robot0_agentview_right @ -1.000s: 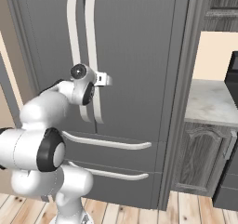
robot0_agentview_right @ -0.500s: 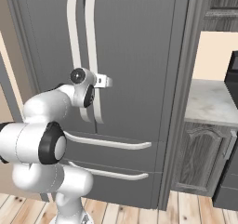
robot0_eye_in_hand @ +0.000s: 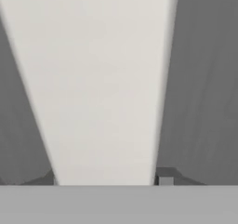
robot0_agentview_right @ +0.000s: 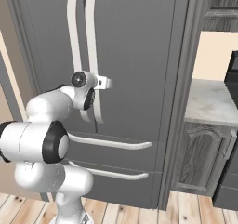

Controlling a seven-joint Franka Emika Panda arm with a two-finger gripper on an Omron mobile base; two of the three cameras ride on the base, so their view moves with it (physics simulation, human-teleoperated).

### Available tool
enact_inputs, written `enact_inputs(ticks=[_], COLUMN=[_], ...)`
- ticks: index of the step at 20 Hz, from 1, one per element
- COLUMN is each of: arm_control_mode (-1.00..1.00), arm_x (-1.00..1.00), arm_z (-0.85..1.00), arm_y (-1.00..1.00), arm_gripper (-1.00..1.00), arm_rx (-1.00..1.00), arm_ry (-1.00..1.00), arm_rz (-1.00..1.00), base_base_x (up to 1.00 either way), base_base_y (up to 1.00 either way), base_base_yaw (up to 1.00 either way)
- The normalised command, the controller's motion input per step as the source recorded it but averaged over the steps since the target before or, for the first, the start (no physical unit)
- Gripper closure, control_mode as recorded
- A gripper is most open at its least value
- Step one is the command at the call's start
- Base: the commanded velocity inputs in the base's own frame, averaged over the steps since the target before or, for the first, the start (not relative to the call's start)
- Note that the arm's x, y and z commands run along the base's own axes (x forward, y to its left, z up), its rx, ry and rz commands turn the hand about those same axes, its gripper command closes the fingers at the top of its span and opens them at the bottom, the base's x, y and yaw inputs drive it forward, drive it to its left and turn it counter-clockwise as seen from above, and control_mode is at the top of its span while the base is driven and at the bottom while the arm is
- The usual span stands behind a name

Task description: Retrieve the chicken drumstick from the fridge and place it on the saucepan with marinade on the stove.

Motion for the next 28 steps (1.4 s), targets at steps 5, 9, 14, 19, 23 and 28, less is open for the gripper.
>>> enact_inputs(ticks=[5, 9, 14, 19, 23, 28], arm_control_mode=[-1.00, -1.00, -1.00, -1.00, -1.00, -1.00], arm_x=[-0.04, -0.48, -0.86, -0.94, -0.59, -0.13], arm_z=[0.03, 0.08, 0.17, 0.15, 0.00, 0.00], arm_y=[-0.05, -0.42, -0.81, -0.85, -1.00, -0.94], arm_gripper=[1.00, 1.00, 1.00, 1.00, 1.00, 1.00], arm_rx=[0.00, 0.00, 0.00, 0.00, 0.11, 0.06], arm_ry=[0.02, 0.09, 0.15, 0.26, 0.25, 0.31], arm_rz=[-0.02, -0.02, 0.00, 0.03, 0.16, 0.19], base_base_x=[0.00, 0.00, 0.00, 0.00, 0.00, 0.00], base_base_y=[0.00, 0.00, 0.00, 0.00, 0.00, 0.00], base_base_yaw=[0.00, 0.00, 0.00, 0.00, 0.00, 0.00])
